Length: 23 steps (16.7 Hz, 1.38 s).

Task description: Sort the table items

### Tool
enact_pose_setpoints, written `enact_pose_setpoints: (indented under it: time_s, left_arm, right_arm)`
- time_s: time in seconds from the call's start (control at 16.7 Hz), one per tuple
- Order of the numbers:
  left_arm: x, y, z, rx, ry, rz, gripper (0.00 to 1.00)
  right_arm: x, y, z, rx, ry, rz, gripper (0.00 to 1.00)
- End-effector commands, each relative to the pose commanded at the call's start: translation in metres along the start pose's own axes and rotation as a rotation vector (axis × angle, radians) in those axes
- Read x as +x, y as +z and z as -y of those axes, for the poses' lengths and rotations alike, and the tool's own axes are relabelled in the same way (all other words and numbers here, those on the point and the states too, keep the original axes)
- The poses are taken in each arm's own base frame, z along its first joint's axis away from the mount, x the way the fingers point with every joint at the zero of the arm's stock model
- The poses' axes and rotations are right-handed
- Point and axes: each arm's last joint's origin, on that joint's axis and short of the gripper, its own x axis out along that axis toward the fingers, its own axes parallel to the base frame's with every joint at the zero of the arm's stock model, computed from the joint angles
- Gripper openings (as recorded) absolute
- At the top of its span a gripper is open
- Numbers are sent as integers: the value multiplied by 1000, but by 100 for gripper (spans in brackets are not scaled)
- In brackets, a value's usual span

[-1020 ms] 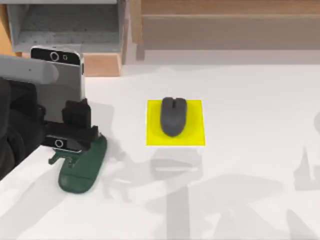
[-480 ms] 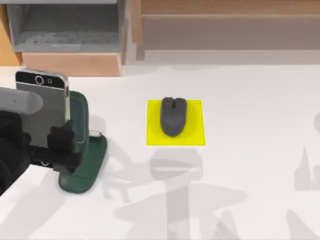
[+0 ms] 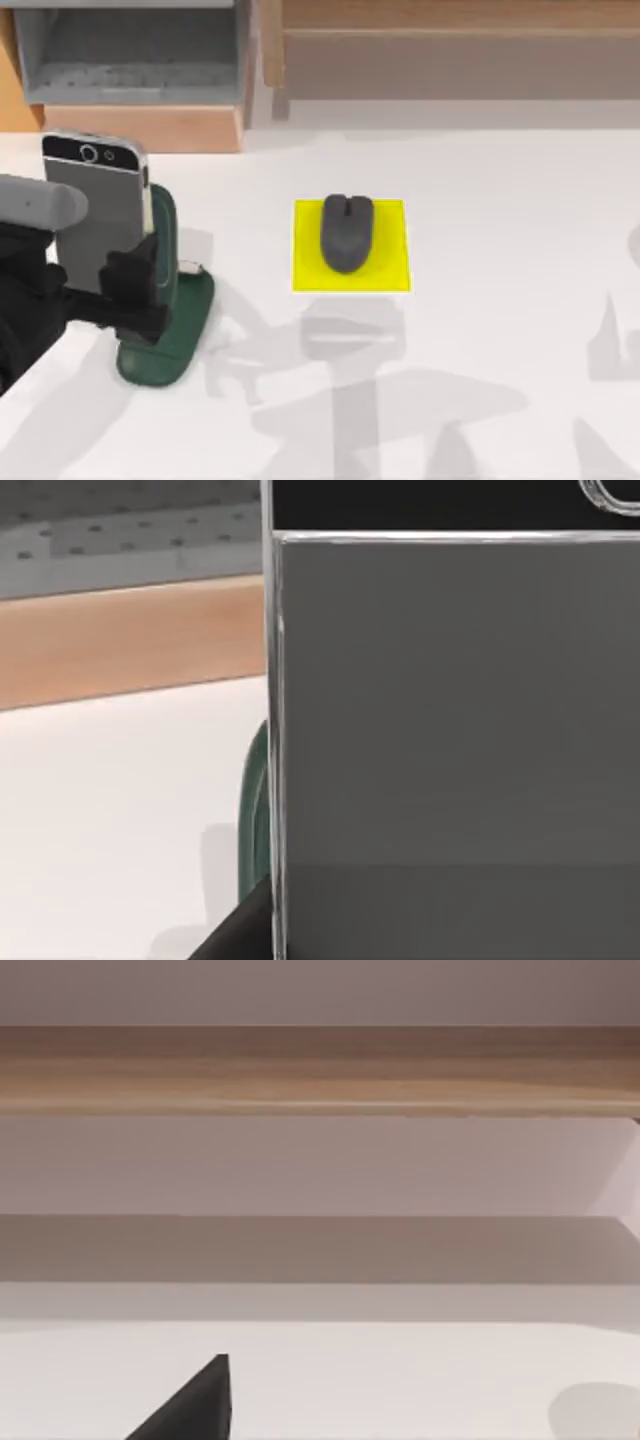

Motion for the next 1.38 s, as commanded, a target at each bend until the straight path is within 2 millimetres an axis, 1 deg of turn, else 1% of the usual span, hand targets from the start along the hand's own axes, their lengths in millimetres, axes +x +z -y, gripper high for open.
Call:
enact_pose_setpoints:
  time_s: [0.12, 0.3, 0.66, 0.78, 1.08, 1.38]
  left_arm:
    - [1, -4, -1, 7, 0, 4, 0]
    - [9, -7, -4, 23, 28, -1, 0]
    - [40, -3, -6, 16, 65, -42, 0]
    - [48, -2, -6, 15, 71, -54, 0]
    - [49, -2, -6, 15, 72, -56, 0]
    - [49, -2, -6, 15, 72, -56, 38]
  right_arm:
    - [0, 0, 0, 0, 0, 0, 100]
    - [0, 0, 0, 0, 0, 0, 100]
    - [0, 0, 0, 0, 0, 0, 100]
    - [0, 0, 0, 0, 0, 0, 100]
    - [0, 0, 0, 0, 0, 0, 100]
    - [0, 0, 0, 0, 0, 0, 100]
